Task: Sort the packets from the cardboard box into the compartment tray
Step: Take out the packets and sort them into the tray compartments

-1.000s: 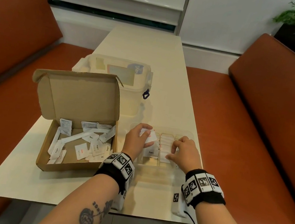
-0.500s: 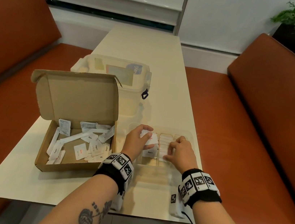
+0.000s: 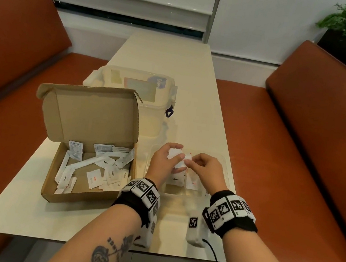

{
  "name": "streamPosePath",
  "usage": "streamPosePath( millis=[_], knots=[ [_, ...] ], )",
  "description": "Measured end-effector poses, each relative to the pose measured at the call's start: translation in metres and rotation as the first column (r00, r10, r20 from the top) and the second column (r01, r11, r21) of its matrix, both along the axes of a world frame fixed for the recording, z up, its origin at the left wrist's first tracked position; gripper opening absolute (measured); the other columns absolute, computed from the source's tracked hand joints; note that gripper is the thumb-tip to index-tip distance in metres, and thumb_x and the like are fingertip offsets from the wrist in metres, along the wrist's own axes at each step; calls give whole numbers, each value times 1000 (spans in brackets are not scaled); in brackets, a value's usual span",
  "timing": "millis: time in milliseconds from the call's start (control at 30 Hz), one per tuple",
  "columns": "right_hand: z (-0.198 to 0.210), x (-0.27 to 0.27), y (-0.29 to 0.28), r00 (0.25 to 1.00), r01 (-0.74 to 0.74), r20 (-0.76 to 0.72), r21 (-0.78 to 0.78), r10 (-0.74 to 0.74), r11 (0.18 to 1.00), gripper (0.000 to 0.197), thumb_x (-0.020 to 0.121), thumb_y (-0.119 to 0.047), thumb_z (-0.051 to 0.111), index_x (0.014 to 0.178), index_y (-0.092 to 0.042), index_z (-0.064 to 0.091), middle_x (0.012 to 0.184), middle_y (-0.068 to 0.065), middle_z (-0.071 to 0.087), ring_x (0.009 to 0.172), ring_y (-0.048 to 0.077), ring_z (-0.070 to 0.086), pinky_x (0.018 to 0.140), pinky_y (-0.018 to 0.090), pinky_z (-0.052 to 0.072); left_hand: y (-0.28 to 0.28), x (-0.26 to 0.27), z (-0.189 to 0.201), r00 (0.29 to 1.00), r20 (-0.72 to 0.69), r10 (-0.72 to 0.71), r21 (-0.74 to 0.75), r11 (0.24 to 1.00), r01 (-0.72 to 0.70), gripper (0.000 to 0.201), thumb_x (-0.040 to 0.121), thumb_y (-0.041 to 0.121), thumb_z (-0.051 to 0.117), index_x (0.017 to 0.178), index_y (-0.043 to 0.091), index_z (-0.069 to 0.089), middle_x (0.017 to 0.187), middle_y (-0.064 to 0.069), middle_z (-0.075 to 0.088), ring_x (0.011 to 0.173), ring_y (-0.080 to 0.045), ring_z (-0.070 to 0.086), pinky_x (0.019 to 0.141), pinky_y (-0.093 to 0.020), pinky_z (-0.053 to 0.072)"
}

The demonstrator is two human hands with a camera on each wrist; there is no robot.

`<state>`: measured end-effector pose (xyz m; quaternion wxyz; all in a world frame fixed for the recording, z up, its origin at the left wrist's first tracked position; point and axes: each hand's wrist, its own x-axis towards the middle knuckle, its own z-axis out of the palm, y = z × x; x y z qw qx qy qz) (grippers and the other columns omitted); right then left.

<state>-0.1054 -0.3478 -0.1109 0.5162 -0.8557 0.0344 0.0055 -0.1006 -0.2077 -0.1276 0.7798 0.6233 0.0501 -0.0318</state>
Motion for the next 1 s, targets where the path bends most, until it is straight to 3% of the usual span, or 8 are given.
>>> streamPosePath(
  millis=[100,200,367,533,667,767,867,1000],
  knots=[
    [3,5,-3,998,55,5,143,-57,988,13,78,-16,76,77,-13,64,74,2,67,61,4,56,62,18,42,0,0,4,1000,-15,-19,-17,1000,19,14,92,8,60,103,15,64,124,-13,48,115,-16,48,69,-28,60],
    [6,7,-6,997,69,16,193,-73,979,5,80,-13,73,80,-15,69,76,0,69,66,5,60,65,17,43,3,0,5,999,-42,-26,-15,1000,25,18,97,9,49,98,16,65,110,-17,51,105,-28,57,68,-29,60],
    [17,13,-12,998,-37,46,77,34,996,18,88,-9,62,91,-21,75,88,-11,69,87,1,61,73,9,41,9,-1,-1,997,-73,15,32,999,-12,25,100,8,41,98,20,64,105,-14,62,94,-18,66,64,-25,57],
    [29,18,-7,973,-212,32,-245,227,946,14,87,-14,65,85,-26,72,78,-17,63,72,-6,52,63,7,34,7,-1,-2,998,-47,-42,90,995,46,4,91,17,63,92,19,66,107,2,53,103,-8,50,67,-30,60],
    [25,17,0,980,-175,57,-202,190,964,6,82,-18,70,86,-22,67,75,-8,62,69,4,53,60,15,37,4,-1,-2,996,-54,-65,130,989,71,4,88,17,66,85,16,64,113,-4,52,111,-11,42,64,-33,60],
    [20,12,-1,991,-132,13,-97,134,987,16,81,-28,74,93,-21,66,76,-3,67,71,8,60,66,20,43,5,-1,-2,999,-34,-41,89,995,44,9,89,15,64,81,16,62,107,1,52,103,-5,46,61,-27,59],
    [15,8,-4,992,-127,-29,-14,126,992,7,81,-17,74,82,-16,67,74,1,69,70,12,63,72,25,49,6,-1,-3,999,-30,-41,73,996,43,11,92,11,60,83,15,61,105,4,52,95,-2,50,61,-24,58],
    [11,10,-16,994,-106,-51,-157,100,982,4,79,-13,74,76,-14,71,66,-5,65,61,3,57,59,10,44,9,-1,-7,998,-58,-14,43,999,17,16,98,6,48,97,15,61,104,-7,60,90,-11,64,68,-26,59]
  ],
)
